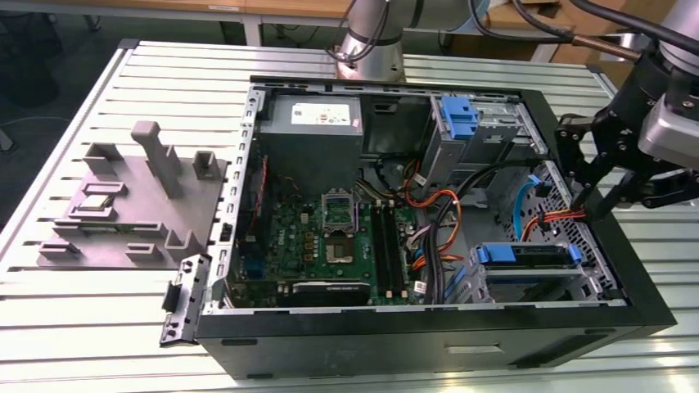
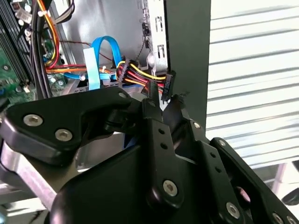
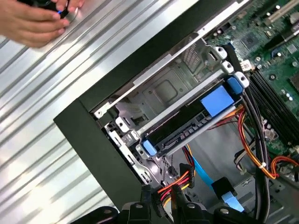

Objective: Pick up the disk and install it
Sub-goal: 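Insert the first disk wire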

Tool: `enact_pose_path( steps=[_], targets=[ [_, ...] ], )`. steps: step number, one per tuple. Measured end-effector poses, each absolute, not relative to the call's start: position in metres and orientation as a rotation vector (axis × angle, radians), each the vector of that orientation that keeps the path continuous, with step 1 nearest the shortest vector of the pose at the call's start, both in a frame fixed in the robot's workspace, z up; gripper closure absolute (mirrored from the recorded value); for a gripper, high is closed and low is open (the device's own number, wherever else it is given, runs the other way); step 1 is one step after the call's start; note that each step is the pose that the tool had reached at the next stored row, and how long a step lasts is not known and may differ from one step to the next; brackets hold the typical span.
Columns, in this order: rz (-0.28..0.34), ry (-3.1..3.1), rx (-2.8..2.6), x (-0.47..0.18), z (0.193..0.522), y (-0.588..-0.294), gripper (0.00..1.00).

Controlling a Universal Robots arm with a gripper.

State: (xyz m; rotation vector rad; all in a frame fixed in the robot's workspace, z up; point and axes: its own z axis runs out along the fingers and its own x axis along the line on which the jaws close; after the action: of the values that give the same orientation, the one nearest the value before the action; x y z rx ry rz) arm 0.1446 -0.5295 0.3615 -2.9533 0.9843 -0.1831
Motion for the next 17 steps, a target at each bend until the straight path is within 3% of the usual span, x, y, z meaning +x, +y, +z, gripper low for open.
enact_pose_path(
  steps=[17],
  targets=[
    [-0.186,0.701,-3.02,0.1469,0.3566,-0.5295,0.69]
  ],
)
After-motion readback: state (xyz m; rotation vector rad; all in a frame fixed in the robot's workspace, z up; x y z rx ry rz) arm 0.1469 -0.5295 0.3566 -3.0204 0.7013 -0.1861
